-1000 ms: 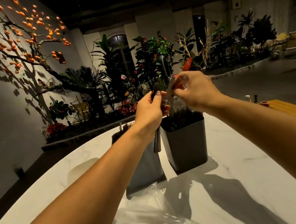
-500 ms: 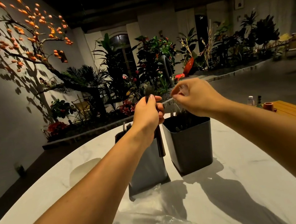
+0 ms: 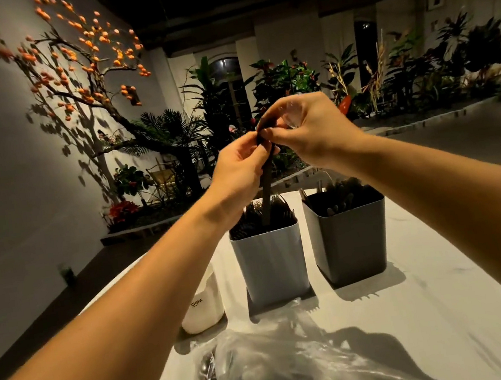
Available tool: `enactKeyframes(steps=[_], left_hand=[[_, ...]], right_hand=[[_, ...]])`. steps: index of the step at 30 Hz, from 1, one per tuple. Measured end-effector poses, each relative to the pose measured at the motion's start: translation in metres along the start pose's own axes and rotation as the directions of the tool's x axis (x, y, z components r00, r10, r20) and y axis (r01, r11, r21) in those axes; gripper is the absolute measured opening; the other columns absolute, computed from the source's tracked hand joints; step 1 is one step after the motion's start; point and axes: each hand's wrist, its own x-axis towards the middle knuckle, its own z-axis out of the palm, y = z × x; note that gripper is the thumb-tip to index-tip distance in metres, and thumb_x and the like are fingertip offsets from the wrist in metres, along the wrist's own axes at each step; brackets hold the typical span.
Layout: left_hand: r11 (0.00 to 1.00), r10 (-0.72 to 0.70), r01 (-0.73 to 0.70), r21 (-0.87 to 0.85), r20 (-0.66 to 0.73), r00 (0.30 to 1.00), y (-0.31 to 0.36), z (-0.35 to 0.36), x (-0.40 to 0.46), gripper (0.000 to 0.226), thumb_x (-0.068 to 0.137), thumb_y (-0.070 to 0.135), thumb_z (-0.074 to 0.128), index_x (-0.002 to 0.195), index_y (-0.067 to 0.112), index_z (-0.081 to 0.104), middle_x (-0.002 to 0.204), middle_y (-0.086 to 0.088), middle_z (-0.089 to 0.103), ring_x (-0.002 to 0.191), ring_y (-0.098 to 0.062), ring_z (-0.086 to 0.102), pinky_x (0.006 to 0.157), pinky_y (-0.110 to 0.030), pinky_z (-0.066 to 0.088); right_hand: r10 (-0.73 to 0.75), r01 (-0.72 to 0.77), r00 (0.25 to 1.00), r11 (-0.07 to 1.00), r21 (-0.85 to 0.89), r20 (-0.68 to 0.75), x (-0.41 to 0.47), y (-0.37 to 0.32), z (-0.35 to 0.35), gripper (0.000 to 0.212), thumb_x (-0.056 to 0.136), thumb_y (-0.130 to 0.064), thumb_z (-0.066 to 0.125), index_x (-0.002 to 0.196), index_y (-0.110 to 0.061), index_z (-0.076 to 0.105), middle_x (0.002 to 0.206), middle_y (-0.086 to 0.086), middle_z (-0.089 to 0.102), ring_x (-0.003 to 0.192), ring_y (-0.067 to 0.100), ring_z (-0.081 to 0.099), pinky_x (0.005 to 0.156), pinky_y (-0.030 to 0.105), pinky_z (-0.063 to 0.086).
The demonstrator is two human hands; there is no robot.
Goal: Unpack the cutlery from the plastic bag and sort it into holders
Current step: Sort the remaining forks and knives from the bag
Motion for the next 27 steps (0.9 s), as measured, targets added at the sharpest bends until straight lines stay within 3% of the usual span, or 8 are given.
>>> enactKeyframes(steps=[3, 7, 14, 19, 22, 27], left_hand=[[0.998, 0.039, -0.038, 0.054, -0.025, 0.999, 0.009, -0.011, 0.004, 0.02, 0.102, 0.016, 0.054, 0.117, 0.019, 0.067, 0.112, -0.001, 0.072, 0.098, -0.001, 0.066, 0.075, -0.011, 0.052], [0.992, 0.074, -0.07, 0.105, -0.031, 0.997, 0.01, -0.016, 0.005, 0.016, 0.101, 0.019, 0.058, 0.106, 0.028, 0.069, 0.105, 0.004, 0.073, 0.091, 0.004, 0.067, 0.067, -0.009, 0.05], [0.99, 0.062, -0.06, 0.126, -0.016, 0.998, -0.028, -0.013, 0.004, 0.015, 0.099, 0.013, 0.06, 0.105, 0.021, 0.071, 0.098, 0.002, 0.075, 0.092, -0.005, 0.068, 0.079, -0.013, 0.052], [0.946, -0.009, 0.011, 0.324, -0.008, 1.0, -0.062, -0.019, 0.005, 0.013, 0.091, 0.008, 0.071, 0.103, 0.014, 0.073, 0.098, -0.007, 0.076, 0.094, -0.014, 0.07, 0.093, -0.036, 0.057], [0.896, -0.027, 0.061, 0.439, -0.085, 0.996, -0.068, -0.023, 0.005, 0.025, 0.087, 0.008, 0.074, 0.109, 0.017, 0.065, 0.095, 0.001, 0.073, 0.093, -0.013, 0.069, 0.084, -0.028, 0.057], [0.789, 0.027, 0.014, 0.614, -0.058, 0.998, -0.077, -0.028, -0.001, 0.015, 0.085, 0.008, 0.074, 0.089, 0.022, 0.071, 0.088, 0.01, 0.072, 0.088, -0.001, 0.066, 0.074, -0.014, 0.048]], right_hand=[[-0.076, 0.075, 0.996, 0.997, -0.013, -0.046, 0.007, -0.005, 0.005, 0.009, 0.091, -0.017, 0.069, 0.095, -0.024, 0.072, 0.1, -0.009, 0.071, 0.102, 0.005, 0.064, 0.097, 0.031, 0.052], [-0.121, 0.118, 0.992, 0.992, -0.054, -0.048, 0.012, -0.004, 0.009, 0.012, 0.09, -0.018, 0.07, 0.093, -0.029, 0.071, 0.099, -0.01, 0.071, 0.103, 0.007, 0.065, 0.098, 0.037, 0.052], [-0.048, 0.05, 0.999, 0.989, -0.141, 0.017, 0.001, 0.019, 0.02, 0.008, 0.092, -0.023, 0.069, 0.096, -0.027, 0.073, 0.095, -0.009, 0.071, 0.095, 0.008, 0.065, 0.09, 0.037, 0.055], [0.049, 0.006, 0.987, 0.94, -0.34, 0.155, -0.01, 0.044, 0.033, 0.013, 0.09, -0.022, 0.069, 0.099, -0.03, 0.074, 0.098, -0.004, 0.07, 0.092, 0.017, 0.063, 0.083, 0.042, 0.055], [0.067, 0.014, 0.984, 0.891, -0.454, 0.162, -0.017, 0.057, 0.043, 0.016, 0.085, -0.026, 0.073, 0.095, -0.033, 0.063, 0.094, -0.003, 0.071, 0.087, 0.023, 0.065, 0.073, 0.043, 0.057], [0.153, -0.016, 0.969, 0.823, -0.568, 0.196, -0.019, 0.064, 0.053, 0.009, 0.085, -0.028, 0.074, 0.088, -0.028, 0.065, 0.088, -0.004, 0.07, 0.084, 0.022, 0.065, 0.069, 0.04, 0.057]])
